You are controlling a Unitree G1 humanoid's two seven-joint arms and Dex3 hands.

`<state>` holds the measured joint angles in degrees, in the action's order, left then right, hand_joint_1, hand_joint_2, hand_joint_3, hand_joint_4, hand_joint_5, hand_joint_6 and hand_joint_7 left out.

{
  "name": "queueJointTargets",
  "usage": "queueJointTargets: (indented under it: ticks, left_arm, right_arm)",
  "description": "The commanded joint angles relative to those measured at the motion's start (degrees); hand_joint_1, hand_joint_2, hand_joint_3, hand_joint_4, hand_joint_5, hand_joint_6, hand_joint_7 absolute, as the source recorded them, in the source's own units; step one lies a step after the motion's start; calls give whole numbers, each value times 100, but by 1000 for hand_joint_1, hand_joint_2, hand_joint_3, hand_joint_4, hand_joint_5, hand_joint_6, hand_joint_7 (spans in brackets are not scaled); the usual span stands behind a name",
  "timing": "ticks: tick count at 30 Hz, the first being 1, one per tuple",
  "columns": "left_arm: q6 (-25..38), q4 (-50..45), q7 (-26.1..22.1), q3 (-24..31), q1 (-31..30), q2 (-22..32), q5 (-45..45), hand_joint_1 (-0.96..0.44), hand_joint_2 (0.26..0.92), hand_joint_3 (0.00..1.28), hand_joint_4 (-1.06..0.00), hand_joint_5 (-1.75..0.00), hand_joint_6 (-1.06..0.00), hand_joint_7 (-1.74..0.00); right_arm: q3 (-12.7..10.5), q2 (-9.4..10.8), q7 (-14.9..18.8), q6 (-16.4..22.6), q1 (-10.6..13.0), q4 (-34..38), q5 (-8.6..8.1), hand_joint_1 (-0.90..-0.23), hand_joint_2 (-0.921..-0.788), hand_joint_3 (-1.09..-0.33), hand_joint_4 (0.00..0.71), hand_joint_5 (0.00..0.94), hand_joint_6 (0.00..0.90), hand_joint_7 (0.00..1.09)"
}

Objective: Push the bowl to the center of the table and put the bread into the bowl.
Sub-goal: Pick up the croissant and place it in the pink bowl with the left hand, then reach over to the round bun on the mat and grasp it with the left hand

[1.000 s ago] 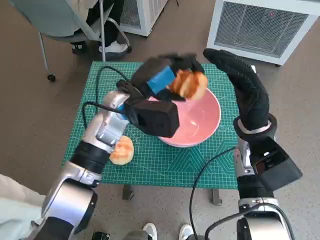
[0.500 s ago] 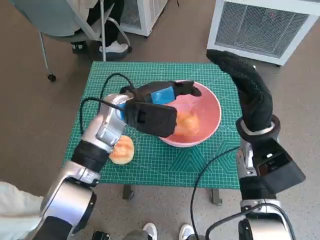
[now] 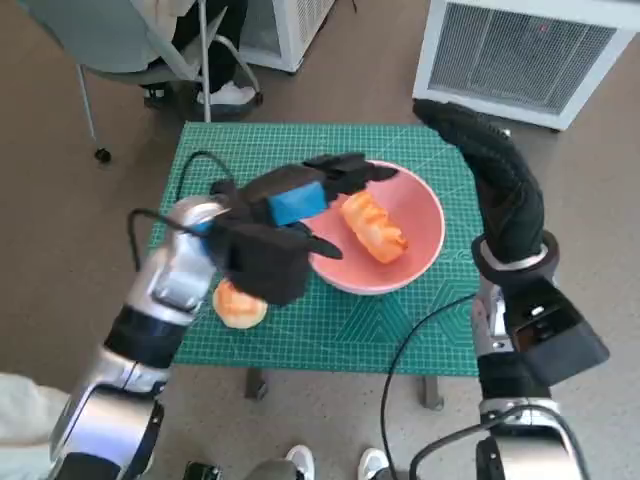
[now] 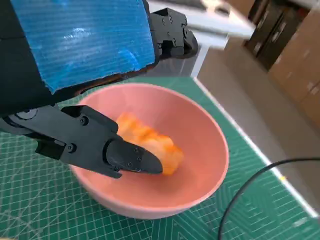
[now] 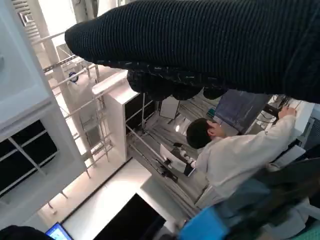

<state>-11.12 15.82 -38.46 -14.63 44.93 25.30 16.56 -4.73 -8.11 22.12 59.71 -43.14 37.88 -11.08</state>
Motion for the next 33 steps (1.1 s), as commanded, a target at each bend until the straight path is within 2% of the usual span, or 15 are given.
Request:
queueJointTargets:
  ticks: [1,7,17,24,33]
  left_arm:
    - [71,-1116,-135,485,-730,521,-364,-305,863,34,1,1,-68,-283]
    - [273,-2170,-208,1041,-1625,1020,-668,-220,871,5,-51,-7,-226,-152]
    - [282,-2761,-229,1426,-2745,1666,-590,-232,878,3,-92,-10,-269,-97]
    - [324,-2724,-218,1392,-3032,1871,-473,-221,875,1,-105,-9,-274,-76]
    - [477,-2410,-120,1038,-2945,1799,-21,-210,867,0,-112,-5,-282,-56]
  right_arm:
    - [-4,32,-19,-8,159,13,3,-595,-921,-780,273,112,-1,690]
    - [-8,38,0,-6,157,34,-28,-598,-921,-779,272,115,-1,697]
    - [8,84,-15,-75,121,41,-28,-581,-921,-782,268,120,-1,706]
    - [15,133,13,-151,102,57,-79,-574,-921,-788,276,133,-1,749]
    - [8,163,48,-238,104,37,-119,-588,-921,-782,285,151,-1,778]
